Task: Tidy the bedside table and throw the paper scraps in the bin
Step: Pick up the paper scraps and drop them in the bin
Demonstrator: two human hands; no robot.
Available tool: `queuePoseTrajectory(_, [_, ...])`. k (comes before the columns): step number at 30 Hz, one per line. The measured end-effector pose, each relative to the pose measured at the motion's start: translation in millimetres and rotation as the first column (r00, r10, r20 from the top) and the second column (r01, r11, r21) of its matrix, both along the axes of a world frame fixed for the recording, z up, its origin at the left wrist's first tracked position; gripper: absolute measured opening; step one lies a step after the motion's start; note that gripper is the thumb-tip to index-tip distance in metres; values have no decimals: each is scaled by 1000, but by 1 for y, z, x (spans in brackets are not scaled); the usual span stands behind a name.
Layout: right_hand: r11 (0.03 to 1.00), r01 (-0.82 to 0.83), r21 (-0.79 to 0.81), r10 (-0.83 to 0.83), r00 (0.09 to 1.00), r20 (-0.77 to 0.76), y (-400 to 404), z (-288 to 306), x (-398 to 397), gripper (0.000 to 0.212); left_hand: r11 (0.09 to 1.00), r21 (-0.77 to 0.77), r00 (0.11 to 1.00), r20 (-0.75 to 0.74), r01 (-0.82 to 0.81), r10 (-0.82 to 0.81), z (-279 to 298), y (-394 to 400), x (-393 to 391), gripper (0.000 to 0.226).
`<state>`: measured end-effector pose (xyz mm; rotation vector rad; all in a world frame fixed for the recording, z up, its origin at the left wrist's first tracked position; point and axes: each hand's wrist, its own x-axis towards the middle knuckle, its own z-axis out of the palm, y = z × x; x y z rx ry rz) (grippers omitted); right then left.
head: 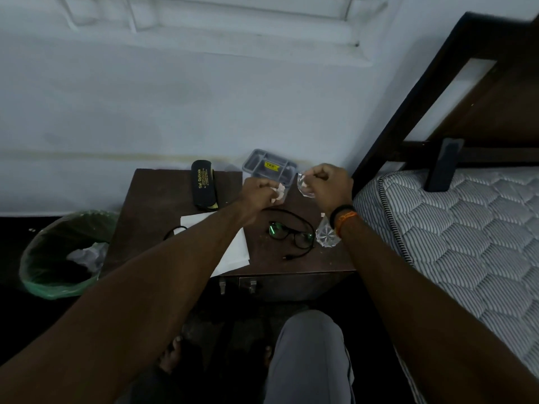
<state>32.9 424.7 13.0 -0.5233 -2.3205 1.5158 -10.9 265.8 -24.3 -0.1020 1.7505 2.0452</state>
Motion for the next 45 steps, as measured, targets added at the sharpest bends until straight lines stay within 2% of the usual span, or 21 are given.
queuePoseTrajectory(5, [995,93,22,-92,996,-9,56,6,-2,5,998,-57,999,-33,40,-42,1,30,-7,16])
queuePoseTrajectory(11, [974,199,-106,-193,979,62,100,-15,12,3,969,-178,979,-82,172,-189,1,59,-9,31])
queuePoseTrajectory(17, [973,142,-180,-112,979,168,125,-45,16,6,957,-253,989,75,143,-128,-17,83,-10,23])
queuePoseTrajectory(19, [977,105,-186,-64,975,215,129,-57,16,14,947,-284,987,91,151,-131,-28,84,-12,22])
queuePoseTrajectory(21, [991,35,-128,0,966,260,131,-70,15,23,937,-299,983,97,181,-158,-40,84,-16,22])
queuePoseTrajectory(26, [977,-171,127,124,940,318,139,-83,8,15,925,-315,974,-1,213,-225,-49,82,-22,8])
queuePoseTrajectory(29, [957,-235,168,163,919,358,139,-88,0,17,897,-366,959,-36,250,-281,-57,79,-28,9])
queuePoseTrajectory(35, [801,-495,336,314,826,468,140,-95,-14,20,880,-380,943,-52,284,-327,-60,73,-31,11])
queuePoseTrajectory(37, [725,-562,398,302,779,549,140,-100,-19,23,880,-386,947,-47,276,-318,-62,69,-30,13])
queuePoseTrajectory(39, [686,-569,453,247,769,590,140,-104,-20,21,883,-386,949,-52,268,-311,-64,66,-31,14])
queuePoseTrajectory(45, [699,-534,476,199,785,587,137,-104,-21,17,897,-361,952,-64,256,-298,-62,55,-32,6])
